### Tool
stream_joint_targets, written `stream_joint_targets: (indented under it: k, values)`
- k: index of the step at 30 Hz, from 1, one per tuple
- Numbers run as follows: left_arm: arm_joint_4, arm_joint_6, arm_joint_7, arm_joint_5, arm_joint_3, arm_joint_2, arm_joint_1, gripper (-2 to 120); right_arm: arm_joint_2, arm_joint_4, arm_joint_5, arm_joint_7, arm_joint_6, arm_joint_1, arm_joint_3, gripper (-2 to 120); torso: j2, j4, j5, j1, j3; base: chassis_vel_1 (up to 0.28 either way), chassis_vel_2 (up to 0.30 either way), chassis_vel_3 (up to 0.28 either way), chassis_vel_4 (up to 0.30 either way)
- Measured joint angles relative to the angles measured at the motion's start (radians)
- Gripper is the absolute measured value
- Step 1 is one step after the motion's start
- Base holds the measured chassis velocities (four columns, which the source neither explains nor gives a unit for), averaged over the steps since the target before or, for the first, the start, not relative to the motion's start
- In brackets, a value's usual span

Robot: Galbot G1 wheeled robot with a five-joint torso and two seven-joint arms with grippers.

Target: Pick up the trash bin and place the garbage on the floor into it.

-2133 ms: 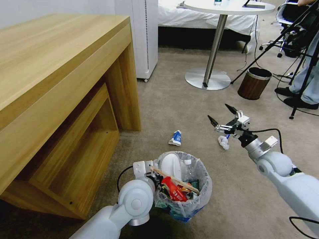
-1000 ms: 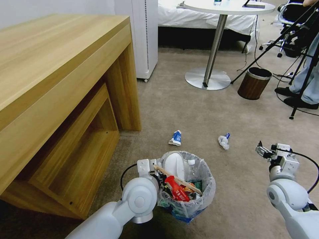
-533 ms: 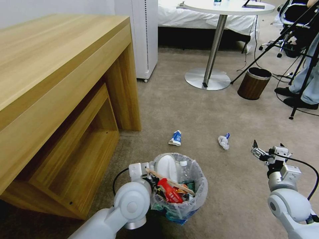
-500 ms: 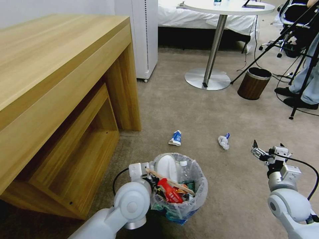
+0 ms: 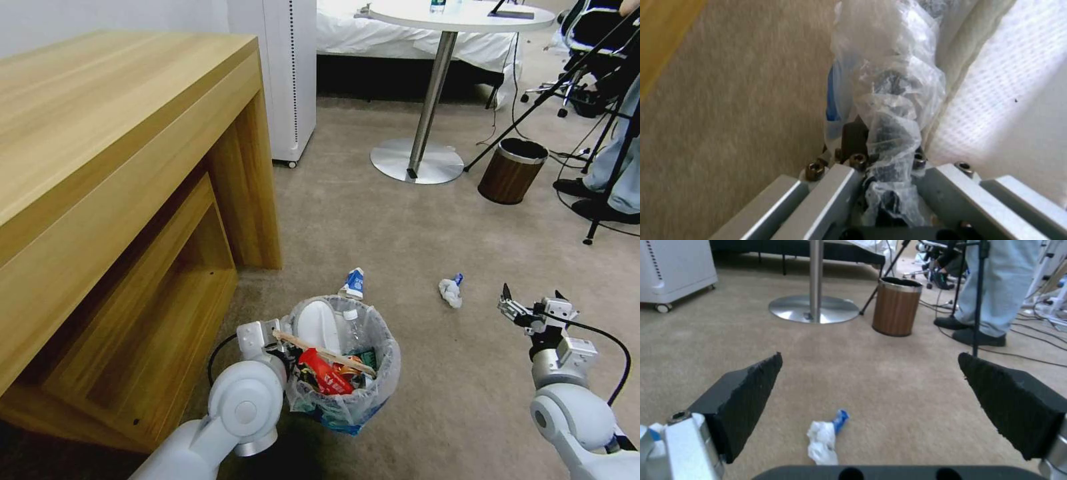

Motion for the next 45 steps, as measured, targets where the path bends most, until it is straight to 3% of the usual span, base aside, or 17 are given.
stream_joint_targets:
  k: [19,45]
  values:
    - [-0.021,0.024,0.009,0.044,-0.034,0.011,0.078,0,0.001,-0.023,-0.034,0.004,0.068,0.046,-0.067,100,0.000,0.0003,0.0003,0.000,0.000,-0.144,0.142,0.144,-0.144]
    - [-0.030,0.050,0.028,0.073,-0.039,0.003,0.117,0,-0.010,-0.065,-0.028,-0.028,0.107,0.083,-0.104,100,0.000,0.0000,0.0001,0.000,0.000,-0.003,0.001,0.002,-0.003]
